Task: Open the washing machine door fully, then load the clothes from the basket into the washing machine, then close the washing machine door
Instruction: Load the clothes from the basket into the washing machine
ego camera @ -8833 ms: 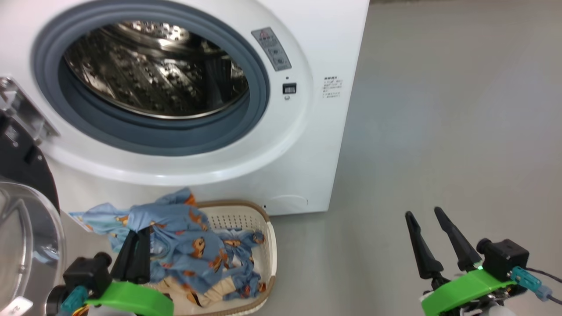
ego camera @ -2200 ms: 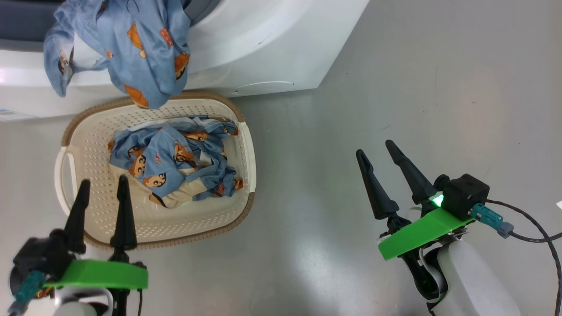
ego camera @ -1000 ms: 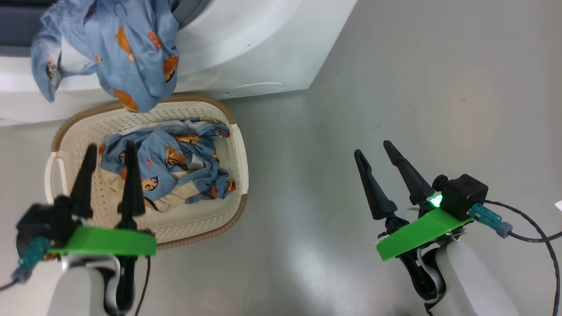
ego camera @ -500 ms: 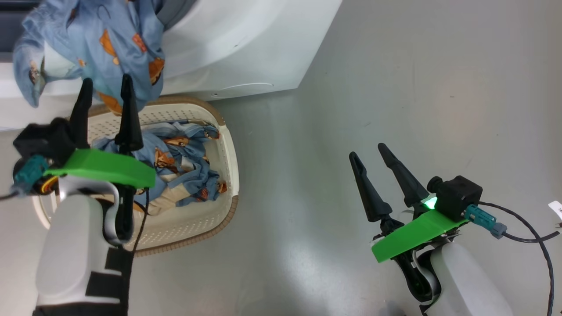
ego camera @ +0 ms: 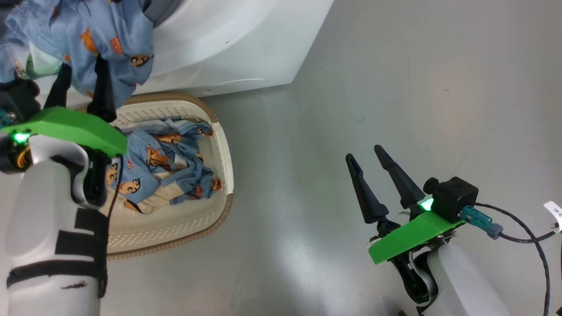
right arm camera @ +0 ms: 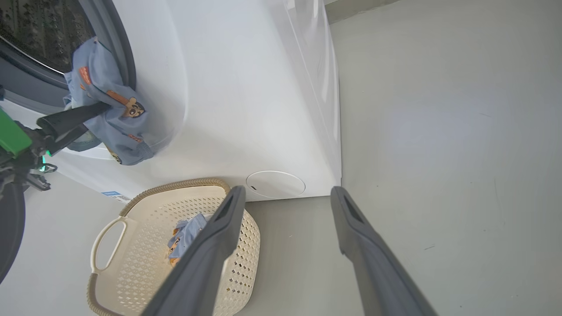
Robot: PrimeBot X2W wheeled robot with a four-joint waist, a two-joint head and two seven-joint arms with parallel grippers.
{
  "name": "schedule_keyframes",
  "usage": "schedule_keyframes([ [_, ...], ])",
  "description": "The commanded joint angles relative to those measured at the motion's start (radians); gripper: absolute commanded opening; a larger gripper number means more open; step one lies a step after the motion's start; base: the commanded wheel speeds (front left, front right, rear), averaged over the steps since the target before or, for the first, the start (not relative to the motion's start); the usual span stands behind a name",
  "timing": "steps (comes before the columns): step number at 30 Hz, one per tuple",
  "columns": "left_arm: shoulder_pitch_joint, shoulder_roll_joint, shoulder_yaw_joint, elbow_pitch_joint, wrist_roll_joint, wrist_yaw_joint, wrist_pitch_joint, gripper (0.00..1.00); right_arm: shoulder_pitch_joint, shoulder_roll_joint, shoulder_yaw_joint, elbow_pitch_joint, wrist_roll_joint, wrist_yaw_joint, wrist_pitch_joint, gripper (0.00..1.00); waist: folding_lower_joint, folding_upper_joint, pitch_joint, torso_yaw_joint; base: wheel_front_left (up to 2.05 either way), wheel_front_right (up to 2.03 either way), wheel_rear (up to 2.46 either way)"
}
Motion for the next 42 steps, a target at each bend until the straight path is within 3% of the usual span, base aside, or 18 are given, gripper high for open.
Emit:
schedule_keyframes([
  [1, -0.015, 0.040, 0.027, -0.005, -0.008, 0.008, 0.007, 1.00, 0.026, 0.010, 0.029, -0.014, 0.006, 0.002, -0.006, 1.00, -0.0001, -0.0001, 0.002, -0.001, 0.00, 0.00, 0.00],
  [5, -0.040, 0.041, 0.033, 0.030, -0.025, 0.004, 0.007, 1.00, 0.024, 0.011, 0.032, -0.013, 0.009, 0.002, -0.006, 1.00, -0.0001, -0.0001, 0.007, -0.003, 0.00, 0.00, 0.00],
  [6, -0.045, 0.041, 0.035, 0.037, -0.030, 0.003, 0.006, 0.79, 0.023, 0.012, 0.032, -0.013, 0.010, 0.002, -0.006, 1.00, -0.0001, -0.0001, 0.008, -0.004, 0.00, 0.00, 0.00],
  [7, -0.049, 0.044, 0.031, 0.045, -0.027, 0.003, 0.005, 0.47, 0.022, 0.012, 0.032, -0.013, 0.010, 0.002, -0.006, 1.00, -0.0001, -0.0001, 0.009, -0.004, 0.00, 0.00, 0.00],
  [8, -0.053, 0.045, 0.031, 0.051, -0.029, 0.001, 0.002, 0.00, 0.022, 0.012, 0.032, -0.013, 0.011, 0.002, -0.006, 1.00, -0.0001, -0.0001, 0.010, -0.005, 0.00, 0.00, 0.00],
  [16, -0.050, 0.054, 0.007, 0.054, -0.007, -0.013, -0.068, 0.00, 0.024, 0.013, 0.025, -0.007, 0.014, 0.002, -0.006, 1.00, -0.0001, -0.0001, -0.003, 0.010, 0.00, 0.00, 0.00],
  [24, -0.017, 0.062, -0.033, -0.088, 0.056, 0.017, -0.113, 0.00, 0.033, 0.012, 0.031, -0.001, 0.018, 0.002, -0.006, 1.00, -0.0001, -0.0001, -0.027, 0.035, 0.00, 0.00, 0.00],
  [33, -0.145, 0.118, -0.088, -0.134, 0.100, 0.002, -0.017, 0.00, 0.017, 0.012, 0.048, -0.004, 0.027, 0.002, -0.006, 1.00, -0.0001, -0.0001, 0.006, 0.012, 0.00, 0.00, 0.00],
  [42, -0.335, 0.150, -0.122, -0.051, 0.115, -0.018, 0.062, 0.00, -0.004, 0.014, 0.058, -0.006, 0.035, 0.002, -0.006, 1.00, -0.0001, -0.0001, 0.057, -0.024, 0.00, 0.00, 0.00],
])
